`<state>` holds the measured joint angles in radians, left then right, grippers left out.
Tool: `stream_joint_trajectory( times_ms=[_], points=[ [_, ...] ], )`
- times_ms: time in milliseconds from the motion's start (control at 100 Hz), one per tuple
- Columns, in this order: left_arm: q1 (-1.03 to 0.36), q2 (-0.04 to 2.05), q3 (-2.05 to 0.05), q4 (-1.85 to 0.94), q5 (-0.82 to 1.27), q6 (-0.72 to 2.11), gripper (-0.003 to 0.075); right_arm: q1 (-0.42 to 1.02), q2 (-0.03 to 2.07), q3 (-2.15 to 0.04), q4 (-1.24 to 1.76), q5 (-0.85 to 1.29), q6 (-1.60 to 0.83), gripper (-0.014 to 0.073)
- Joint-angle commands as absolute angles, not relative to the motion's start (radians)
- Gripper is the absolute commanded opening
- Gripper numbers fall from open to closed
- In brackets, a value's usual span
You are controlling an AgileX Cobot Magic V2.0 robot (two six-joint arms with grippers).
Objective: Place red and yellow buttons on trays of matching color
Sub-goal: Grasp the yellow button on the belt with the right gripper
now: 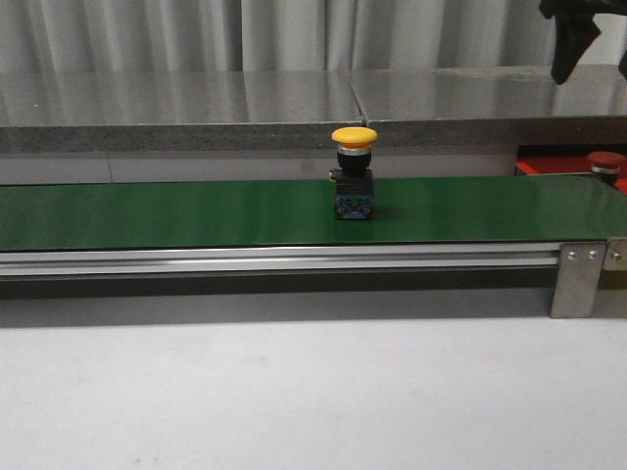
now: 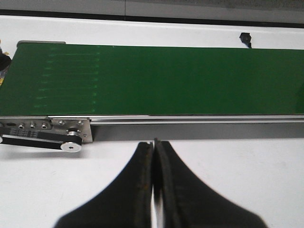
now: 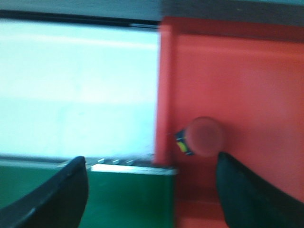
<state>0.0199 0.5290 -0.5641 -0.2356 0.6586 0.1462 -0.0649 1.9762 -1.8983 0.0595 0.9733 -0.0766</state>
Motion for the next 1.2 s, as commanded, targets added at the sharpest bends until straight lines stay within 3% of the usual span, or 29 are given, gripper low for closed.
stream_joint_trajectory(
  times_ms=[0,290,760,1190],
  points=[
    [0.013,0.531,-0.59,-0.255,0.589,0.147,-0.0019,-0.034,1.867,-1.876,0.063,0.934,-0.093,0.056],
    [0.013,0.531,-0.59,-0.255,0.589,0.147,-0.0019,0.076,1.722,-1.719,0.063,0.932,-0.096,0.056],
    [0.013,0.531,-0.59,-0.255,0.589,0.147,-0.0019,0.286,1.697,-1.707,0.085,1.036,-0.211,0.056],
    [0.013,0.531,-0.59,-0.255,0.589,0.147,-0.0019,0.302,1.805,-1.707,0.103,1.035,-0.223,0.056]
  ],
)
